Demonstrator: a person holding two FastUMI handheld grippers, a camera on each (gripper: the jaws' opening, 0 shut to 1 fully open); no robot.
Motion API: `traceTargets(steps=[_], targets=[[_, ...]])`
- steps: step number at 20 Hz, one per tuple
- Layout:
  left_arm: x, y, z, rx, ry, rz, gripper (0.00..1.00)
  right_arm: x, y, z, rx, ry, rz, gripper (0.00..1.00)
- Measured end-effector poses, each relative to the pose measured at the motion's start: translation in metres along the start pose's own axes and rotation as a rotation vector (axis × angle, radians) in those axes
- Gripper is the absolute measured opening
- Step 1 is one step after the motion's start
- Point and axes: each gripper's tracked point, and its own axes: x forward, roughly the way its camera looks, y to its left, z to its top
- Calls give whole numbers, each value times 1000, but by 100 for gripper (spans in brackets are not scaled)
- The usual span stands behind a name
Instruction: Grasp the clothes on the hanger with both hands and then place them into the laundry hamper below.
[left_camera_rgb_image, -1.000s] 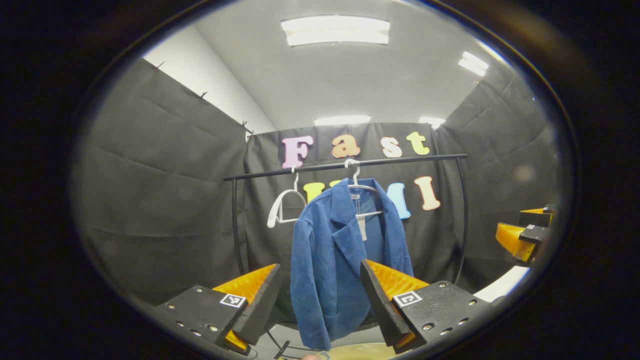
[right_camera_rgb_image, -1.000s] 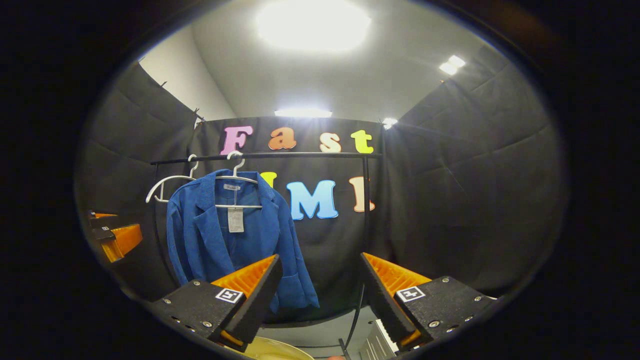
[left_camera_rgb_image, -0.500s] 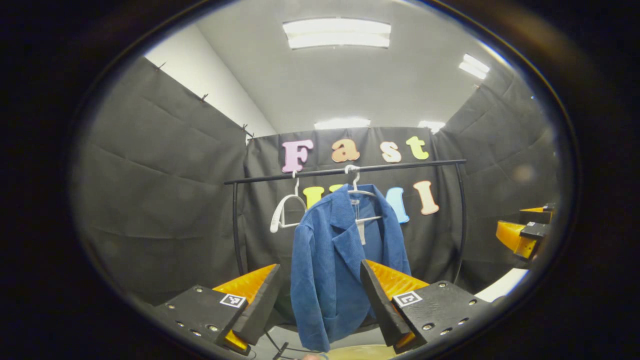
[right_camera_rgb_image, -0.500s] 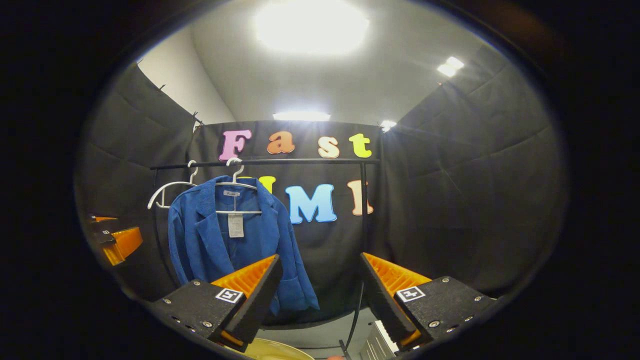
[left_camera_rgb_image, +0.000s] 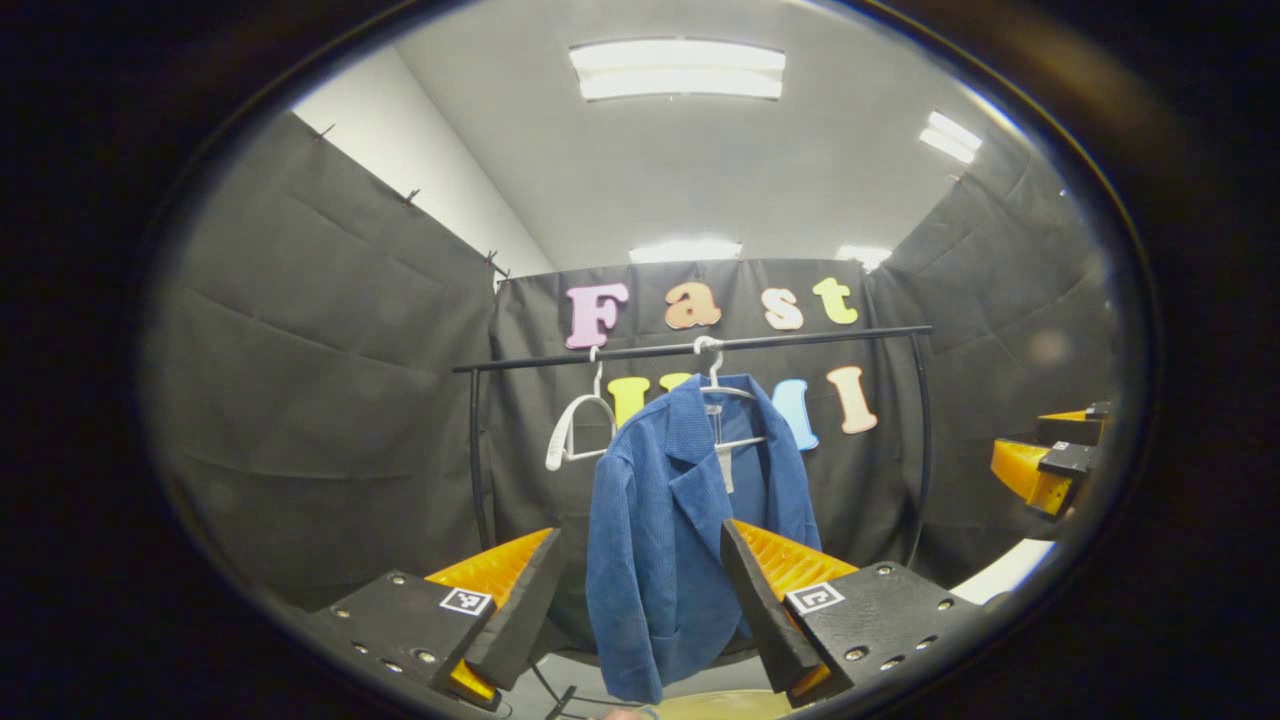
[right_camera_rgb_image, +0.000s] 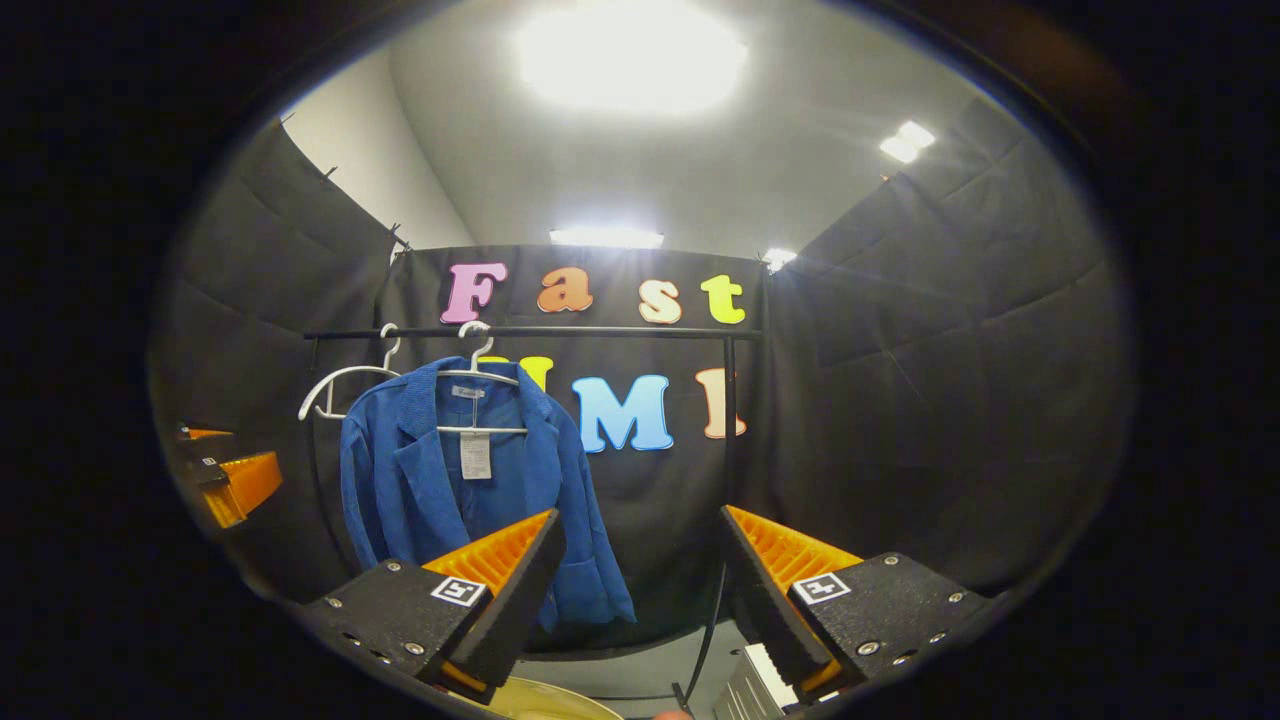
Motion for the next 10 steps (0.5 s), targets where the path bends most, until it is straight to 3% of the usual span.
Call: traceTargets(steps=[10], targets=[[4, 7, -4, -3, 15, 7, 90, 1, 0, -3, 3, -2, -15, 95]])
